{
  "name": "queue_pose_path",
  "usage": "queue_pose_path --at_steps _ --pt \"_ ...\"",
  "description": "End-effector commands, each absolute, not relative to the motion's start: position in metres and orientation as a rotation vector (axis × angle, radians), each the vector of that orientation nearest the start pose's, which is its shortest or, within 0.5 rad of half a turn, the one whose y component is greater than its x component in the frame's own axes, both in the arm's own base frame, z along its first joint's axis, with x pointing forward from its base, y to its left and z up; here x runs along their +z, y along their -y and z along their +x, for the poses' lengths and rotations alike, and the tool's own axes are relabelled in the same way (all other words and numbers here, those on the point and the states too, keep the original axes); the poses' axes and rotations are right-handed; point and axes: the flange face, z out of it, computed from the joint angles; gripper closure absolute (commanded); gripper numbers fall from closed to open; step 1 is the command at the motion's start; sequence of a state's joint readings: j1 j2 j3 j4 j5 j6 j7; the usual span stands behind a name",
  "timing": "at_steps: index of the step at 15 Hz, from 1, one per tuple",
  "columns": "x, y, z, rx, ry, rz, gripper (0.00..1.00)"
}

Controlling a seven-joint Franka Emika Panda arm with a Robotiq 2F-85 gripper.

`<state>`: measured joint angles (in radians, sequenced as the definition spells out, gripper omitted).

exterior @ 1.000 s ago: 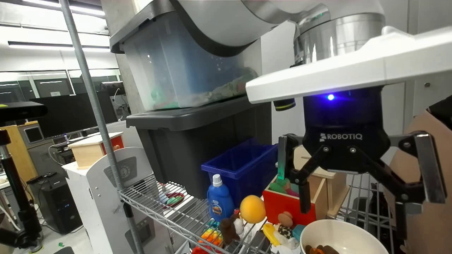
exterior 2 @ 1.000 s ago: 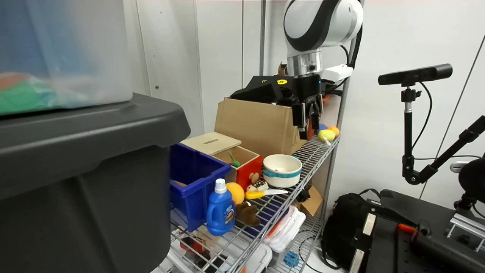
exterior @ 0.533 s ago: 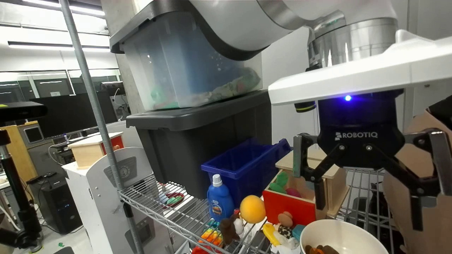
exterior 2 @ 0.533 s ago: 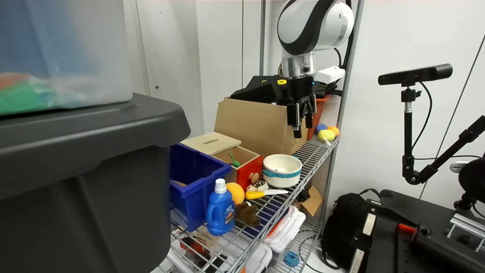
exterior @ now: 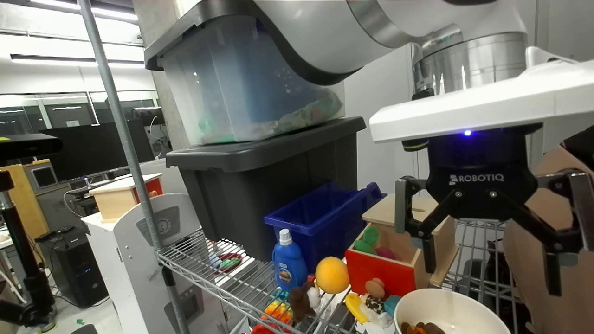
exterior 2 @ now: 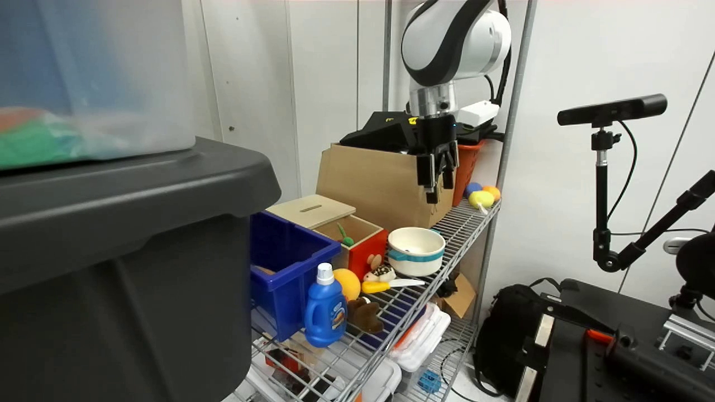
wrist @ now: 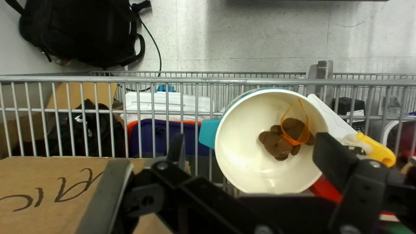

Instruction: Remove the brown plush toy from the white pot and place it on the right side of the rack

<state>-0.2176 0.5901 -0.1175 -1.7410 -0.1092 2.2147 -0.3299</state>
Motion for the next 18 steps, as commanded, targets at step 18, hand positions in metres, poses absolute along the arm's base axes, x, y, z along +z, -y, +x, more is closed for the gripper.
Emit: queue_pose_path --at_steps 18 --pt "0.192 0.17 0.645 0.28 0.271 -3.171 0.0"
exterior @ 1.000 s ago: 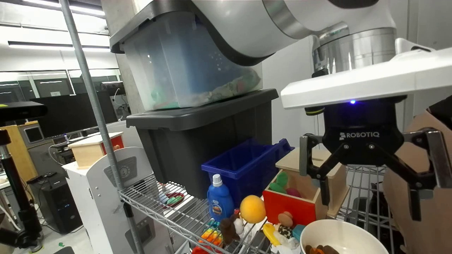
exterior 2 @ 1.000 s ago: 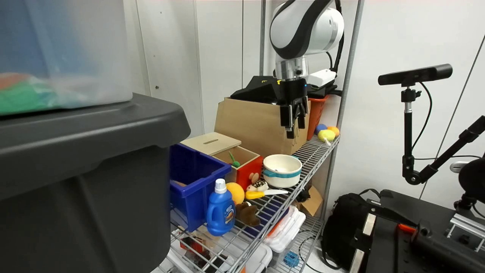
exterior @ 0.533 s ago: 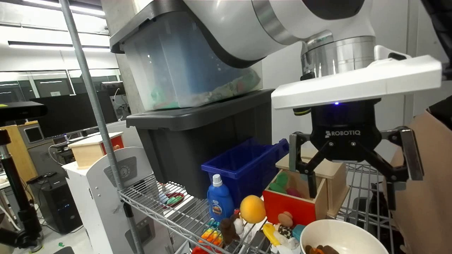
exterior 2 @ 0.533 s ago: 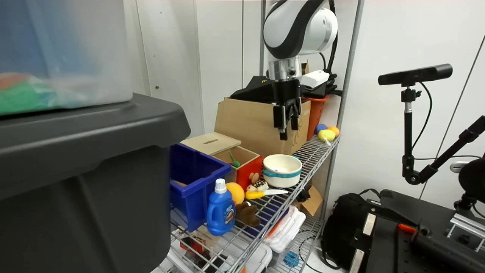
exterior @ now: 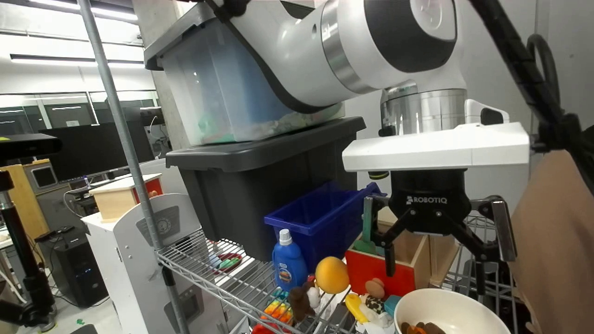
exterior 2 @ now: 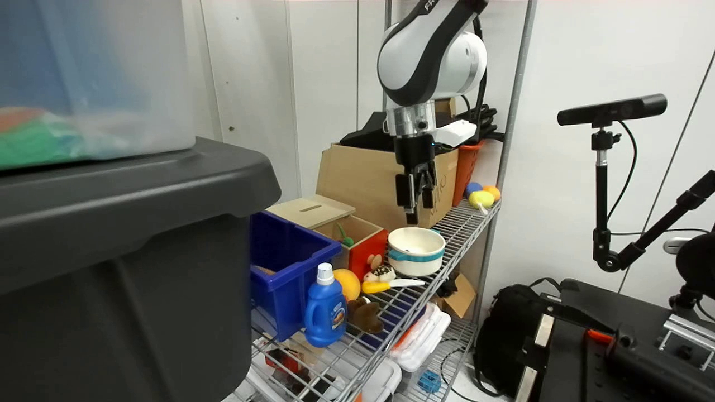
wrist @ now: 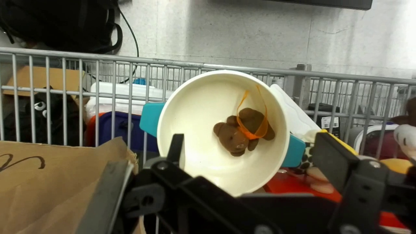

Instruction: Remove the brown plush toy from the white pot and place it on the right side of the rack

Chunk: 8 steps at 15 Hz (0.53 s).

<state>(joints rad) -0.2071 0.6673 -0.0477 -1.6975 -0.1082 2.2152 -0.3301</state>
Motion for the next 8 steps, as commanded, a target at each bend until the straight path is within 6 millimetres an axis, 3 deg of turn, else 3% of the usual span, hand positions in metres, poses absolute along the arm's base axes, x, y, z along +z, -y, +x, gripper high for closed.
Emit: queue_pose_path --at_steps 1,8 --pt "0.191 0.17 0.645 0.284 0.272 -3.17 0.0" --pt "0.179 0.173 0.646 0.308 0.265 -3.165 0.0"
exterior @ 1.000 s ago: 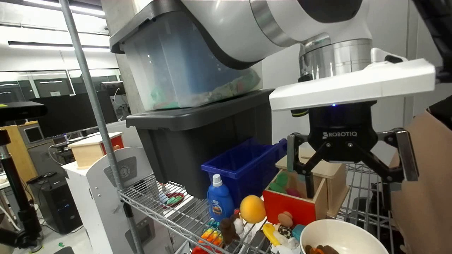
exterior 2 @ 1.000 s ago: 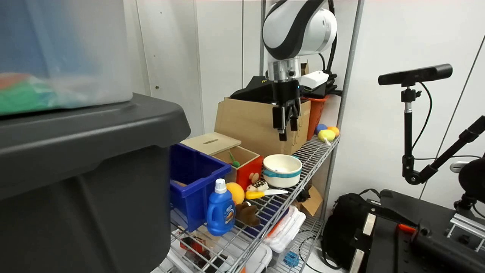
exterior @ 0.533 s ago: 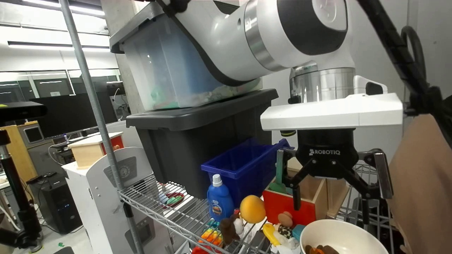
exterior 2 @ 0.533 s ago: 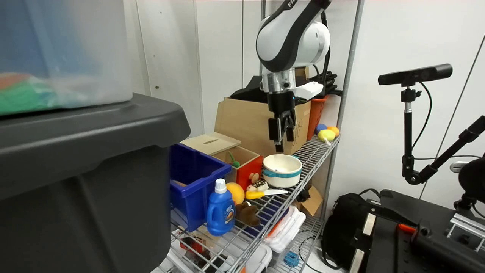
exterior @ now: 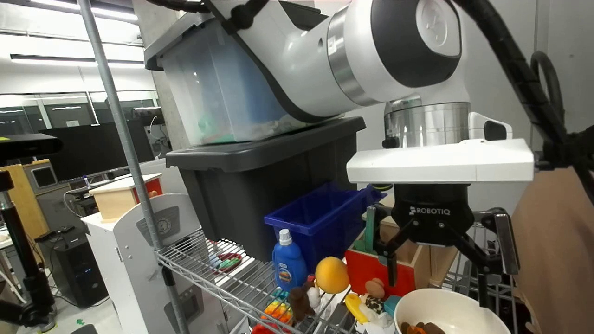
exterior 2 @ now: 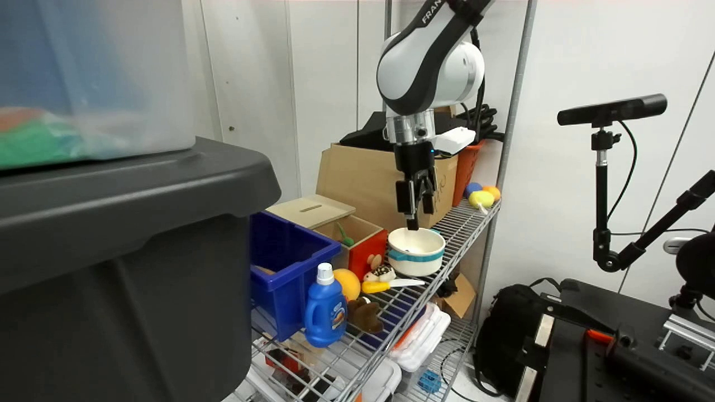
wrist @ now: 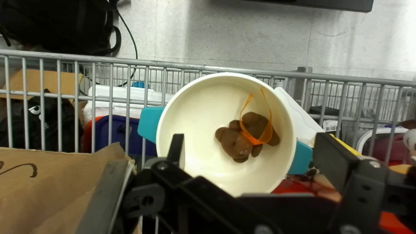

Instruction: Remove the brown plush toy from the white pot and place it on the right side of the rack

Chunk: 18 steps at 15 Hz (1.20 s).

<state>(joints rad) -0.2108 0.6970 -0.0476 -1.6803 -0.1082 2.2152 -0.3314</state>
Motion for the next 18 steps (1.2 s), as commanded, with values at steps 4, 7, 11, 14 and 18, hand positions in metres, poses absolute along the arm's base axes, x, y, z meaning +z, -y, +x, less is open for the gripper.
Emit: queue_pose_path --at_steps 4,7,11,14,18 --pt "0.166 0.179 0.645 0.328 0.257 -3.156 0.0" --pt "0.159 0.184 0.644 0.339 0.248 -3.152 0.0" --pt "0.154 0.189 0.644 0.348 0.24 -3.15 0.0" --pt "0.151 0.19 0.645 0.351 0.24 -3.148 0.0" --pt "0.15 0.193 0.648 0.355 0.242 -3.147 0.0"
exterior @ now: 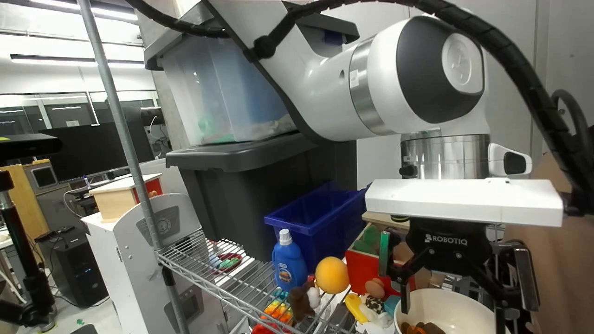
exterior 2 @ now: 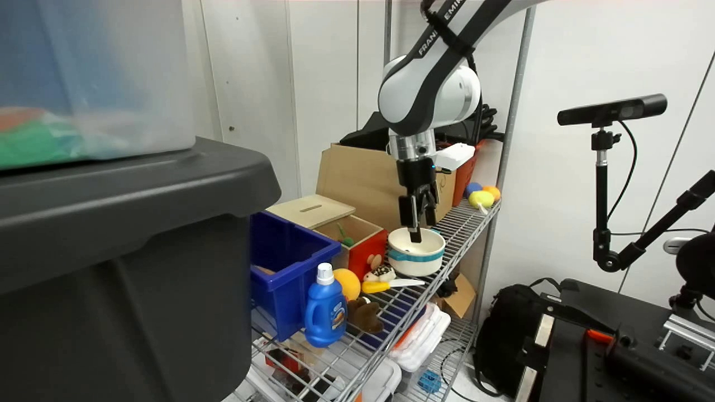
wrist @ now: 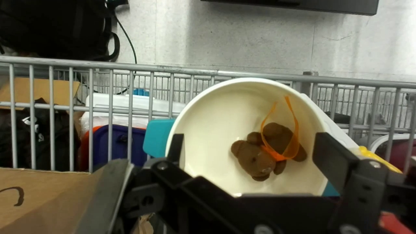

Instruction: Remove the brown plush toy from the white pot and place it on the right side of the rack

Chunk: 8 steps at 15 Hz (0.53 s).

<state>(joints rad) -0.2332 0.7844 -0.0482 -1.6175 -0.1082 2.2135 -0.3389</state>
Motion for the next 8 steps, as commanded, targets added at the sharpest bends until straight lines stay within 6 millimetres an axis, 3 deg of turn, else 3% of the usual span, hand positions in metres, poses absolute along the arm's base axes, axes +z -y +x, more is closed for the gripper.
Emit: queue_pose_path --at_steps 1,8 --pt "0.15 0.194 0.649 0.356 0.245 -3.146 0.0" --pt "0.153 0.192 0.661 0.378 0.276 -3.129 0.0"
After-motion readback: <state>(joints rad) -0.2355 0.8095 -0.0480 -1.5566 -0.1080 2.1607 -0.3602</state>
